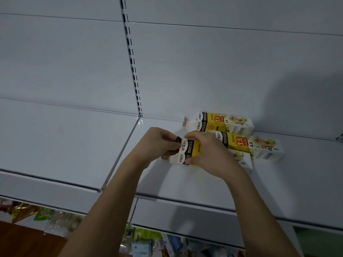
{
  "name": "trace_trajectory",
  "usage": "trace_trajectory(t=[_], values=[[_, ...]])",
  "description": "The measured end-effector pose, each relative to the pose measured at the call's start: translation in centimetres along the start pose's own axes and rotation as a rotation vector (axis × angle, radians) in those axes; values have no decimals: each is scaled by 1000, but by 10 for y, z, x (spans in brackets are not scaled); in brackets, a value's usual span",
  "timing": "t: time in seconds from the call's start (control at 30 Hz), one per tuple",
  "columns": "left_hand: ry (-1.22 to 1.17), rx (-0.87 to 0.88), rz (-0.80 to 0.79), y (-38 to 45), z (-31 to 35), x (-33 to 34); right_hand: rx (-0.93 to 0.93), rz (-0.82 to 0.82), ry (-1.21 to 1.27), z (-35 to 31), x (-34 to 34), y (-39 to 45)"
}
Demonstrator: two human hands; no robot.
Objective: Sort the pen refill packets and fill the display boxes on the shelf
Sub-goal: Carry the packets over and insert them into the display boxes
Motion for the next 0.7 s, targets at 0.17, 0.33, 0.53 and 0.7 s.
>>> trace_trajectory(t=[0.17,0.33,0.53,0.7], values=[[9,-60,-38,-6,-19,13,21,-96,16,2,7,-2],[71,-50,-102,-7,-26,18,44,-91,-68,3,7,-6],[-139,-129,-54,-16,-36,38,43,-93,-232,1,12,-11],[23,68,124,-16,-18,32,48,-129,-218,3,5,-7]])
Point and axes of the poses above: each hand's wrist, its own y-axis towards the middle knuckle, its own x-axis out of the palm, z = x × y, the point moved 5 cm from there along y, towards the middle knuckle, and after that the axes turned 15 degrees about x, right-handed, at the moved point
